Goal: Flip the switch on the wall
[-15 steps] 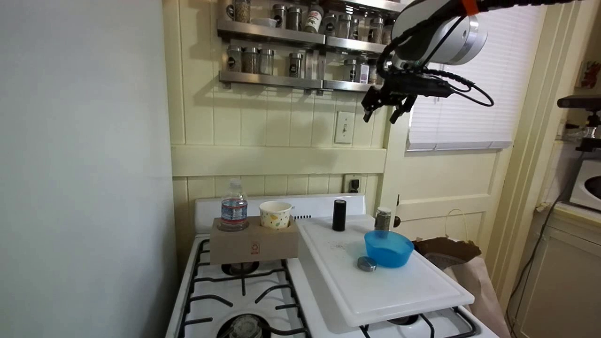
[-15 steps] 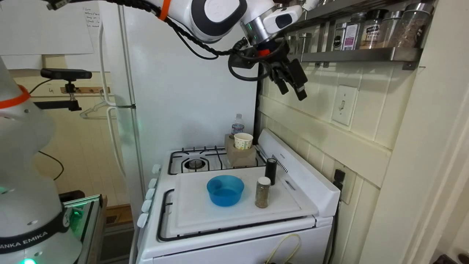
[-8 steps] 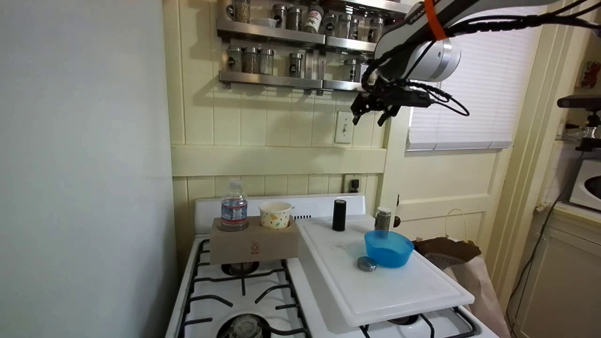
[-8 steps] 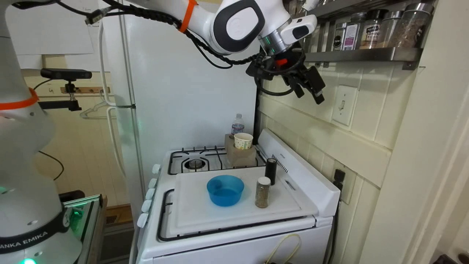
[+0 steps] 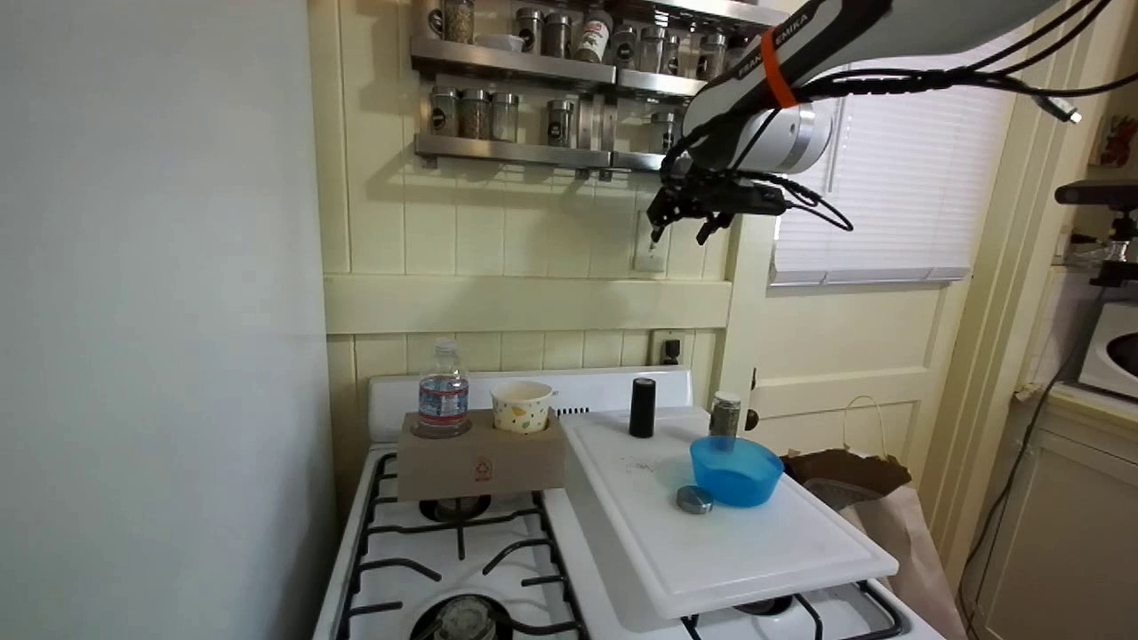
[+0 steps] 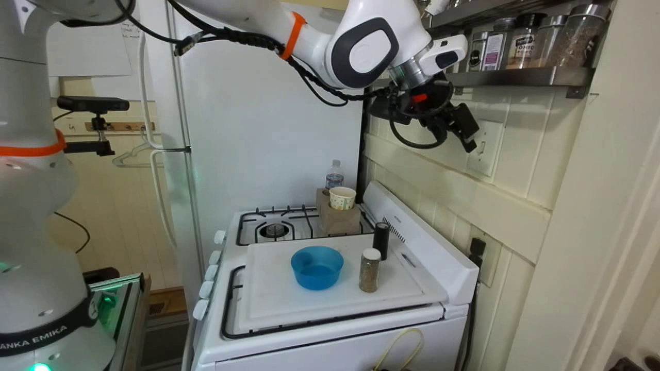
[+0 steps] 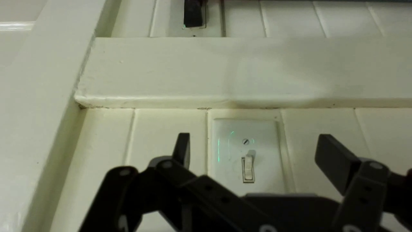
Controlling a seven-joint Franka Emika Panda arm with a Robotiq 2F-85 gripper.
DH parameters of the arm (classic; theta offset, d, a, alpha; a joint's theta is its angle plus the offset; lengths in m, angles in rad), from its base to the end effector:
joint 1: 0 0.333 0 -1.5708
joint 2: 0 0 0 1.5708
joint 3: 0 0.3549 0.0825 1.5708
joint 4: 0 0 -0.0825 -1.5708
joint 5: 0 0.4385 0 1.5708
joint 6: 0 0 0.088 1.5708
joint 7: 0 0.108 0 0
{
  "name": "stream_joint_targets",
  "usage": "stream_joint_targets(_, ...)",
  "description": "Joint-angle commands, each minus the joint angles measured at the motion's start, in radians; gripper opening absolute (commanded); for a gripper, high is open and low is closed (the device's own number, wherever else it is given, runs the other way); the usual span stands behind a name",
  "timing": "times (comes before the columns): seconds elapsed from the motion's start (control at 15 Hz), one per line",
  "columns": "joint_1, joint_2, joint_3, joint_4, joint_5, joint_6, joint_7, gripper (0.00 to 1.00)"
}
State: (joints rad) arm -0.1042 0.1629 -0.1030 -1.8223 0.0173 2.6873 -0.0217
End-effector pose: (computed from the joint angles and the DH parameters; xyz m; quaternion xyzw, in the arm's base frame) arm 0.6959 -0.1423 0.5437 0.9346 -0.0894 0.3419 0.0407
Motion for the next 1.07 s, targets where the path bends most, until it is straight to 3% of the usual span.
stream_joint_targets(0.0, -0.003, 0.014, 0.005, 0.020, 0.002, -0.003, 0.000, 1.00)
stream_joint_targets(0.87, -0.003, 0.093, 0.004, 0.106, 0.000, 0.012, 0.015, 0.99)
stream_joint_targets(0.93, -0.004, 0.101, 0.005, 0.114, 0.003, 0.012, 0.013, 0.79)
stream_joint_targets(1.0, -0.006, 0.109, 0.007, 0.123, 0.007, 0.014, 0.012, 0.74)
